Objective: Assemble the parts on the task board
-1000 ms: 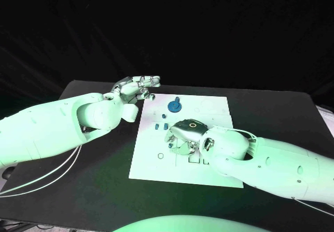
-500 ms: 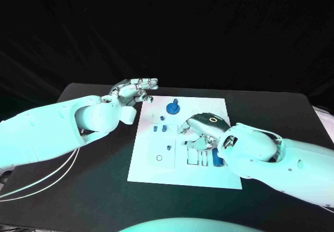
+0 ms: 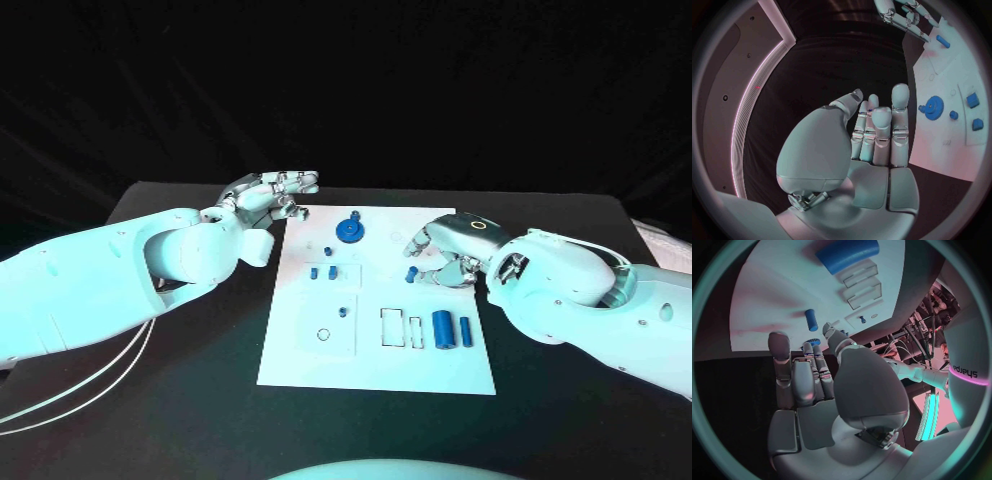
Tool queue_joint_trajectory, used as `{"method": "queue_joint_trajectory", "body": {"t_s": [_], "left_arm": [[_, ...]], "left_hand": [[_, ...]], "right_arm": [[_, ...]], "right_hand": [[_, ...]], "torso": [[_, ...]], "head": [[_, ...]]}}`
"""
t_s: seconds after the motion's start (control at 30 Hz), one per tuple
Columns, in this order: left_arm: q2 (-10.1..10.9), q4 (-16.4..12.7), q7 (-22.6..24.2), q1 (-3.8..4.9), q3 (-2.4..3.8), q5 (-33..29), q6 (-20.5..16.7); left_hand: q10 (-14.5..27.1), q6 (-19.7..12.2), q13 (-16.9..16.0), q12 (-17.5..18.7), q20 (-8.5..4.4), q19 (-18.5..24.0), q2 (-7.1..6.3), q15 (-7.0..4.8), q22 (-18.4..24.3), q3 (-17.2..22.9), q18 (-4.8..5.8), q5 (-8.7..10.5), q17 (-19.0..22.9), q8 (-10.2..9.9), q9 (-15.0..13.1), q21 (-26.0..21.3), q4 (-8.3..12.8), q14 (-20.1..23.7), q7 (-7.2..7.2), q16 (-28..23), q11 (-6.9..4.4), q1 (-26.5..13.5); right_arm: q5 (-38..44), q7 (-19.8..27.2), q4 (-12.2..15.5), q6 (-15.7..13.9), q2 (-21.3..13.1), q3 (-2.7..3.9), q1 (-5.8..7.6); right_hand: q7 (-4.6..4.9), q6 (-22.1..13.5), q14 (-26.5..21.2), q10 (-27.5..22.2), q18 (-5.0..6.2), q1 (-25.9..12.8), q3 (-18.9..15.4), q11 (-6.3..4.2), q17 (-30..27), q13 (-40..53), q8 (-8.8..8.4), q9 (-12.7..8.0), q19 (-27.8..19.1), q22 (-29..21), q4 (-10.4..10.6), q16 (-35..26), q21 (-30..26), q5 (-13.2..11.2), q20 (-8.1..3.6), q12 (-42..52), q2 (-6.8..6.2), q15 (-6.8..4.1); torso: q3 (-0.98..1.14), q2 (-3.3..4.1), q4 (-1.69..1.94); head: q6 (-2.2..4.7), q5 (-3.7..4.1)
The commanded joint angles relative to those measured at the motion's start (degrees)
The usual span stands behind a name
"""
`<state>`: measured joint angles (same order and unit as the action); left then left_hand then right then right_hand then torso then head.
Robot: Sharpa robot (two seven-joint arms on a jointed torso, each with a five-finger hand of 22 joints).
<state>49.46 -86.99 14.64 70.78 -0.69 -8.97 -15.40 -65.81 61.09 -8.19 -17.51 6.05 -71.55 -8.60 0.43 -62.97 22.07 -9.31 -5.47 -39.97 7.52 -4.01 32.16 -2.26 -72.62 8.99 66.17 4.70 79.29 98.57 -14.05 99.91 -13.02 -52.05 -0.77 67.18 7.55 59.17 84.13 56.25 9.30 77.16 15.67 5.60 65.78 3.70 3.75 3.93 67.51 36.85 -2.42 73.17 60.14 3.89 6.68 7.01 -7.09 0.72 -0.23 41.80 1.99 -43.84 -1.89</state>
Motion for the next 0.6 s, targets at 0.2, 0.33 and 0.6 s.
{"method": "queue_joint_trajectory", "body": {"t_s": [0.2, 0.33, 0.6], "left_arm": [[-0.1, -0.1, 0.3, -0.05, 0.03, 0.2, 1.2], [-0.1, -0.1, 0.2, -0.06, 0.02, 0.2, 1.2], [0.0, -0.2, 0.2, -0.06, 0.02, 0.2, 1.2]], "left_hand": [[0.5, -0.4, -0.1, -0.1, 0.04, 0.1, 0.04, -0.17, 0.1, -0.3, -0.72, 0.30, 0.0, 0.2, 0.0, -0.2, 0.1, 0.4, 0.09, -0.3, 0.02, -0.2], [0.5, -0.4, -0.1, -0.1, 0.04, 0.1, 0.04, -0.17, 0.1, -0.3, -0.72, 0.30, 0.0, 0.2, 0.0, -0.2, 0.1, 0.4, 0.09, -0.3, 0.02, -0.2], [0.5, -0.4, -0.1, -0.1, 0.04, 0.1, 0.04, -0.17, 0.1, -0.3, -0.72, 0.30, 0.0, 0.2, 0.0, -0.2, 0.1, 0.4, 0.09, -0.3, 0.02, -0.2]], "right_arm": [[2.4, -1.1, -1.5, 6.4, 1.1, -0.09, 0.02], [2.6, -1.0, -2.2, 7.5, 2.1, -0.21, -0.11], [3.1, -1.1, -3.4, 8.3, 3.2, -0.32, -0.40]], "right_hand": [[0.02, 1.2, 1.5, 0.9, 0.09, 1.5, -0.8, -0.17, 0.2, 0.2, 0.24, 0.2, 0.0, 0.3, 0.1, 0.1, -0.1, 0.3, -0.21, 1.6, 0.57, -0.08], [-0.02, 2.4, 1.8, 2.5, -0.04, 2.2, -0.3, -0.48, 0.5, 0.2, 0.49, 0.4, 0.6, 1.2, 0.1, 0.3, 0.5, 0.3, -0.36, 2.7, 1.58, -0.31], [-0.13, 4.6, 1.8, 5.0, -0.34, 2.6, 1.4, -0.72, 0.4, -0.1, 0.87, 0.6, 1.8, 2.8, 0.2, 0.4, 1.7, -0.8, -0.51, 3.7, 3.04, -0.56]], "torso": [[-0.05, 0.07, 0.08], [-0.01, 0.09, 0.06], [-0.04, 0.07, 0.05]], "head": [[0.11, 0.07], [0.04, -0.06], [-0.24, -0.23]]}}
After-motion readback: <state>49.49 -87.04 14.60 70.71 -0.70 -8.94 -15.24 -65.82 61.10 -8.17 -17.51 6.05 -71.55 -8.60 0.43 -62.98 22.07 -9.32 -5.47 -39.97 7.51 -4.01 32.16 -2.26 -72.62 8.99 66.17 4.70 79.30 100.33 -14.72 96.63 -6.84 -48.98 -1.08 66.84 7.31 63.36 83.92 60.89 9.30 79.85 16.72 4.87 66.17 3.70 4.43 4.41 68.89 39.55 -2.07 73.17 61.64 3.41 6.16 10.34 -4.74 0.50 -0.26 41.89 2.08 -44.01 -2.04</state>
